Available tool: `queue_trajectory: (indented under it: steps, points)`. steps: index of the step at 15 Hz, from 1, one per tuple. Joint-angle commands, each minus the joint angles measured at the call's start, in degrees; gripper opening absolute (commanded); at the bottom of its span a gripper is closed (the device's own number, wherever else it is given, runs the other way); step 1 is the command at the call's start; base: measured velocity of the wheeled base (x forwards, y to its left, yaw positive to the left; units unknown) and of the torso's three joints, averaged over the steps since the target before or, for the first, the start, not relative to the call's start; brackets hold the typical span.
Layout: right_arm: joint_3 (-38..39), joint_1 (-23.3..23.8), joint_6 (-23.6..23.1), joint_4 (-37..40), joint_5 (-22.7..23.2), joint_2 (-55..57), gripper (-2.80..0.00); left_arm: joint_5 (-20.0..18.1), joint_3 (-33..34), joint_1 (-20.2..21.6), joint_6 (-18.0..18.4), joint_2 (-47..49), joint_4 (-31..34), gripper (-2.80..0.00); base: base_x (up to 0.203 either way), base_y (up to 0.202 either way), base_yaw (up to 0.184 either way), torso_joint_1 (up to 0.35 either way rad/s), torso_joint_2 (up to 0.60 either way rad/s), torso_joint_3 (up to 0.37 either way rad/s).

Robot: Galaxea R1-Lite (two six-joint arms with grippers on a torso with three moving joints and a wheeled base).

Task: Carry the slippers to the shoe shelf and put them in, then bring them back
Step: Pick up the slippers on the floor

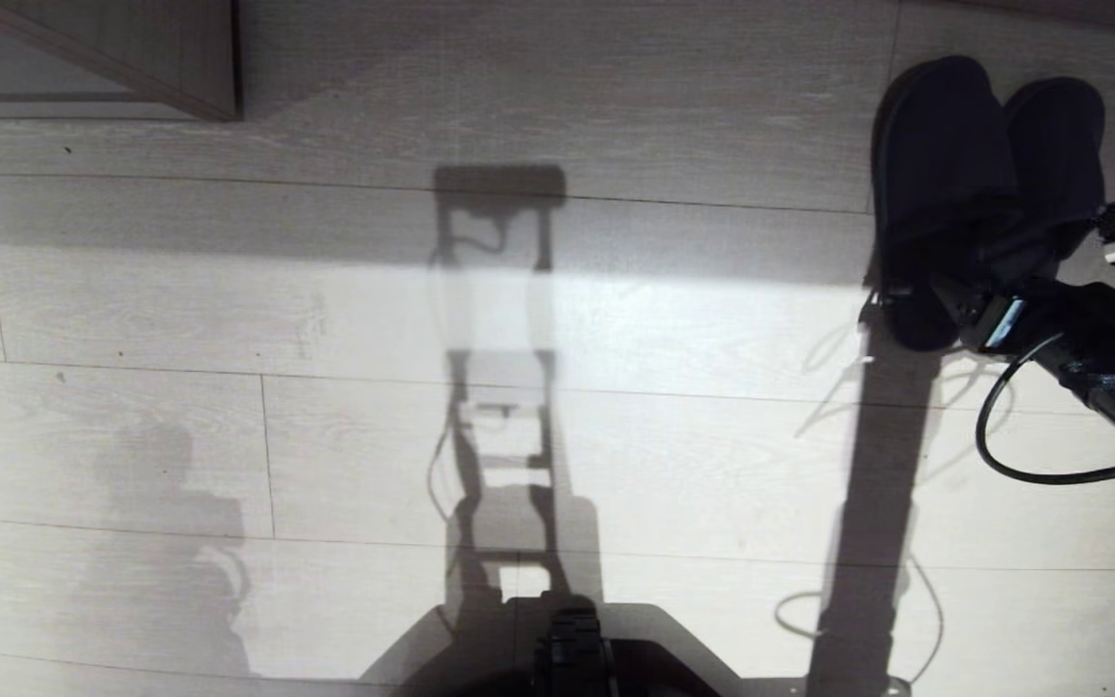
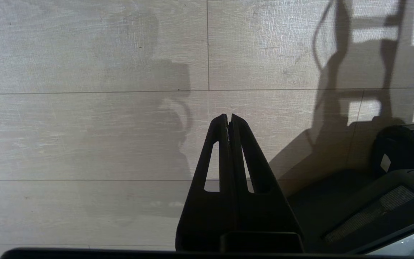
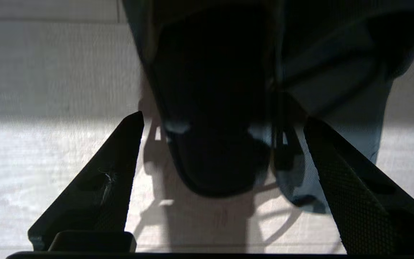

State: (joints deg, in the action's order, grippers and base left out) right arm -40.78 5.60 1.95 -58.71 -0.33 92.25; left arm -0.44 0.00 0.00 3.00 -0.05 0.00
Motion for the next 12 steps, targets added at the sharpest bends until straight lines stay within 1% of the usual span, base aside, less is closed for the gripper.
queue_trajectory:
  steps: [1,6,8,10,12]
  points:
    - [-2.59,-0.01,-0.3,-0.35,-0.13,1.78,0.0,0.09,0.0,-0.02,-0.12,0.04,0.0,-2.8,0.0,0.0,0.0,0.0,0.0,0.0]
    - [-4.58,0.63,-0.69,-0.35,-0.44,3.63,0.0,0.02,0.0,0.0,0.02,-0.01,-0.09,-2.8,0.0,0.0,0.0,0.0,0.0,0.0]
    - [-5.07,2.97,-2.39,-0.34,-0.41,3.67,0.0,-0.09,0.0,0.0,0.35,-0.03,-0.1,-2.8,0.0,0.0,0.0,0.0,0.0,0.0]
    - [-7.49,4.23,-2.65,-0.44,-0.14,5.46,0.0,0.13,0.0,0.0,-1.46,-0.03,-0.18,-2.8,0.0,0.0,0.0,0.0,0.0,0.0]
    - [-10.18,4.76,-1.87,-0.51,0.63,7.38,0.0,0.18,0.0,0.0,-1.68,-0.04,-0.09,-2.8,0.0,0.0,0.0,0.0,0.0,0.0]
